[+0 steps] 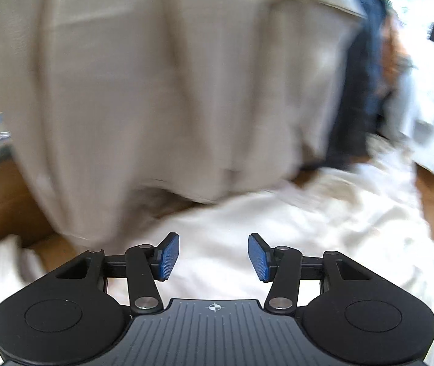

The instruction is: Fold clothes

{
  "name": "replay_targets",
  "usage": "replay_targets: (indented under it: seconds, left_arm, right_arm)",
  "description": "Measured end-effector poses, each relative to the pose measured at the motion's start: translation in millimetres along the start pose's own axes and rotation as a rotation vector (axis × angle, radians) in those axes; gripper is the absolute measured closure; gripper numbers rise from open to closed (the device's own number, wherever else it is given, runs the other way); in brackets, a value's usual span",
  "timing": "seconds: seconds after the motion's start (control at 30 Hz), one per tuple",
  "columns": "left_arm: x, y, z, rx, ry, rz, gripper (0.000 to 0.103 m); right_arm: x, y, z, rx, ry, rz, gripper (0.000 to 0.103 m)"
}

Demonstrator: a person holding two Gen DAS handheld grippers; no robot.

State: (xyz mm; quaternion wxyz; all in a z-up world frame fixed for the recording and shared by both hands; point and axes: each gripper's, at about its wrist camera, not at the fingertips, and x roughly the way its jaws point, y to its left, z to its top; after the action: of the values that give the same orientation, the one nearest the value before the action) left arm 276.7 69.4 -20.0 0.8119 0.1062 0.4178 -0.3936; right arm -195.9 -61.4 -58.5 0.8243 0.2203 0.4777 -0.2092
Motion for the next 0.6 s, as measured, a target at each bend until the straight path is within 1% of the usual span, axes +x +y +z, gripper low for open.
replay_targets:
  seconds: [0.07,0.2,0.27,0.33,0.43,0.53,0.6]
  left_arm:
    - [2,-21,-2,0.027,0.019,-0.05,0.05]
    - [23,-66,-11,0.074,0.069,-0.105,0.047]
    - [34,-83,-13,0.084,0.091,-0.119,0.047]
    - [50,-98,-13,0.087,0.109,-0.114,0.047]
    - [70,-112,-14,0.048,0.138,-0.113,0.047]
    - [74,-113,-19,-0.008,0.164,-0.106,0.047]
    - [80,-115,-21,-0.037,0.175,-0.09,0.047]
  right_arm:
    - [4,5,-7,-0.024,-0.001,-0.005,0.055]
    - [12,14,-19,-0.082,-0.004,-0.044,0.055]
    - [14,15,-24,-0.097,-0.008,-0.056,0.055]
    - [16,14,-29,-0.107,-0.014,-0.066,0.056]
    - [18,14,-36,-0.117,-0.027,-0.09,0.06]
    - [19,15,-43,-0.138,-0.043,-0.113,0.065]
    - [22,16,-47,-0.149,-0.044,-0.117,0.069]
